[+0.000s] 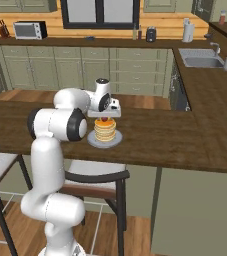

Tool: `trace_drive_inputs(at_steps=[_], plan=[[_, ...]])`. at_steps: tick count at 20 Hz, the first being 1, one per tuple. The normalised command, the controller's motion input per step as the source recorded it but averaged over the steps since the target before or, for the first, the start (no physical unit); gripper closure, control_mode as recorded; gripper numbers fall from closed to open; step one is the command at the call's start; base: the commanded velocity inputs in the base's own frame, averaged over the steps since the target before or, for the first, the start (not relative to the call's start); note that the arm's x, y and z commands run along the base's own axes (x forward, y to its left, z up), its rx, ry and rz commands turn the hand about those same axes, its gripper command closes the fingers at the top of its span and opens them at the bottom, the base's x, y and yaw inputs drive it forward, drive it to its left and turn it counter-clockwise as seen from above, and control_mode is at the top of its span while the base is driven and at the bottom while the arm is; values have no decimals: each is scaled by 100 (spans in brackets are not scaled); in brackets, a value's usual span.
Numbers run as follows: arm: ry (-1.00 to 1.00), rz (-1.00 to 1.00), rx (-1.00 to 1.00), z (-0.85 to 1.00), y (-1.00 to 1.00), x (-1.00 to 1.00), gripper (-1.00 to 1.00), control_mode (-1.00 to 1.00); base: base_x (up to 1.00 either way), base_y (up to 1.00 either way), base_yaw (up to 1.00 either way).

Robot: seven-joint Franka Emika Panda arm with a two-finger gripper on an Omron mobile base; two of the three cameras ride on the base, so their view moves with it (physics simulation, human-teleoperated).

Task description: Take the strawberry from the fridge and place it on top of the pancake, located on the dining counter.

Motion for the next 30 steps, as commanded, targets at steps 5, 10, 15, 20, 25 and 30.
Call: trace_drive_inputs(at_steps=[5,10,15,20,25,30], plan=[[0,0,0,1,0,0,-100,-100,0,0,0],[0,-2,-10,23,11,-17,-100,-100,0,0,0],[-4,-10,-13,27,27,-80,-100,-100,0,0,0],[-7,-19,-6,21,24,-100,-100,-100,0,0,0],[-12,-22,-3,26,26,-100,-100,-100,0,0,0],[-21,-15,-14,49,55,-100,-100,-100,0,0,0]])
